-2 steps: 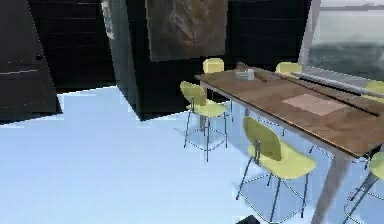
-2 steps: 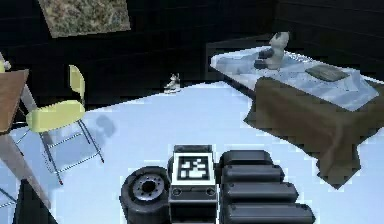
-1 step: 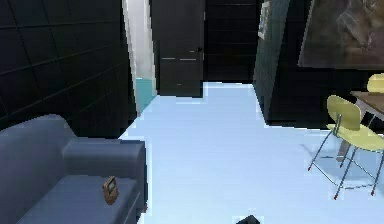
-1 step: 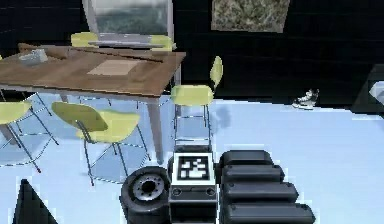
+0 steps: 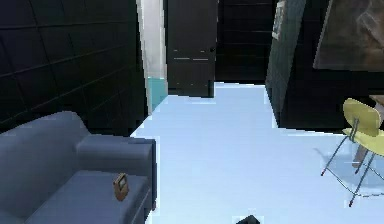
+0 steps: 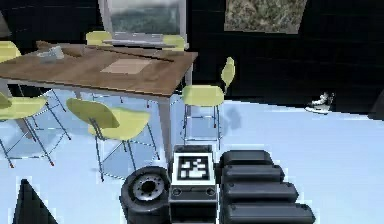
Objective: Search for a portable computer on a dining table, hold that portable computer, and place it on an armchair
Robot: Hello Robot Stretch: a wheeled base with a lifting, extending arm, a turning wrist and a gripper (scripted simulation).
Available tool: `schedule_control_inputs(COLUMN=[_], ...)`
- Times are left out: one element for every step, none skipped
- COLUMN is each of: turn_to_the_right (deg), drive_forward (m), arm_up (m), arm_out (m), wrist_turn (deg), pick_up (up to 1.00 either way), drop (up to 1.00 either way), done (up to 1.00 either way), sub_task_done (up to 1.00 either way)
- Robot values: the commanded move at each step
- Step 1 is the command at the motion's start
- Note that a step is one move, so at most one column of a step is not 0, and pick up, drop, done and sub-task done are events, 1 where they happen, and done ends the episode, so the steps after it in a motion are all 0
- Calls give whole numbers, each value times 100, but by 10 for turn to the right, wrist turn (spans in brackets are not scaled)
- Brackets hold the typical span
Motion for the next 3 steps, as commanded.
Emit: schedule_control_inputs(turn_to_the_right=[0, 0, -240], drive_forward=[100, 30, 0], arm_up=[0, 0, 0], arm_out=[0, 0, 0], wrist_turn=[0, 0, 0], pick_up=[0, 0, 0], drop=[0, 0, 0], done=[0, 0, 0], sub_task_done=[0, 0, 0])
